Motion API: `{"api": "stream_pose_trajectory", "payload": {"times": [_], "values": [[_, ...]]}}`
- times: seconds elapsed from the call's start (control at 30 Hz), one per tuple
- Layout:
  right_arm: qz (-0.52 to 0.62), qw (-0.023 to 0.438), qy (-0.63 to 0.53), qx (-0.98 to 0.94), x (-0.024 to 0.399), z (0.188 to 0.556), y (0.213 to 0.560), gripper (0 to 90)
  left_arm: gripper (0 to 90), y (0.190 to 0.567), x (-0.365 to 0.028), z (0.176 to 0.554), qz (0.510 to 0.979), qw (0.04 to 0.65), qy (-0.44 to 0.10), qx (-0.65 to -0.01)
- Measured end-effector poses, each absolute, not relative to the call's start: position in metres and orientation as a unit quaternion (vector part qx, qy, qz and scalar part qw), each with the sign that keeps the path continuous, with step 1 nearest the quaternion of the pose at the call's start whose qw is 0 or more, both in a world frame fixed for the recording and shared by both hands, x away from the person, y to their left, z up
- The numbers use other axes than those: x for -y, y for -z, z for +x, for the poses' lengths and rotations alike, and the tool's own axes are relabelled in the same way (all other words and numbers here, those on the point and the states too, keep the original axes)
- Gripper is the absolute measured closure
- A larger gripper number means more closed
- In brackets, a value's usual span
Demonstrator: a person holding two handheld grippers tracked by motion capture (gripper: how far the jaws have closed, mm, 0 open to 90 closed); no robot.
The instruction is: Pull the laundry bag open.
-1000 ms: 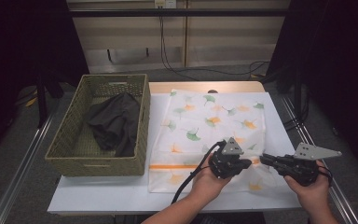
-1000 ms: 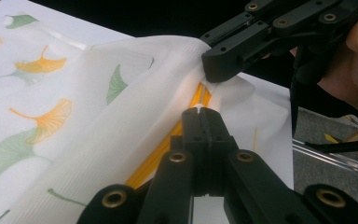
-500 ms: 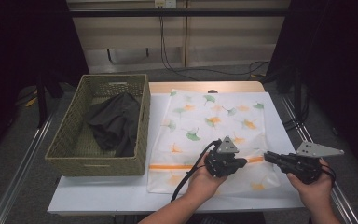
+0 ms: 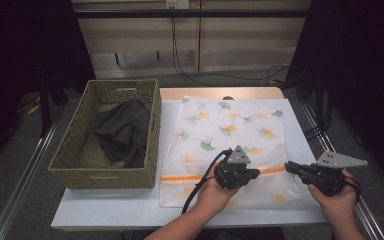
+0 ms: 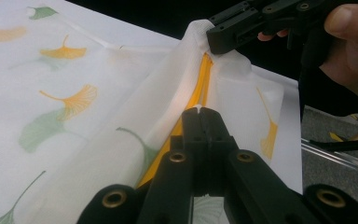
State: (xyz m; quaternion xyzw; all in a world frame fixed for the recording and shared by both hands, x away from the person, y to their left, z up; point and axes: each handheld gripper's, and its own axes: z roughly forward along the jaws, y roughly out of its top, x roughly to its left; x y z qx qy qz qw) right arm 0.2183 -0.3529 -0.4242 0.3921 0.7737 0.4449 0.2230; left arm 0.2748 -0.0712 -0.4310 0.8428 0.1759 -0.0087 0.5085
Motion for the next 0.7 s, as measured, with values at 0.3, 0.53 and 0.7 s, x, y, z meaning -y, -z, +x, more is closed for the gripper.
{"api": "stream_pose_trajectory", "payload": {"times": [0.3,0.53,0.7], "values": [[0.407,0.230,-0.440,-0.767,0.361,0.219,0.426,87.0,90.0,0.430,0.066,0.275,0.843,0.508,0.008,-0.178],[0.418,0.234,-0.436,-0.762,0.364,0.221,0.427,87.0,90.0,0.430,0.058,0.276,0.845,0.504,0.003,-0.181],[0.419,0.234,-0.435,-0.762,0.366,0.222,0.428,87.1,90.0,0.431,0.052,0.277,0.843,0.505,0.003,-0.184]]}}
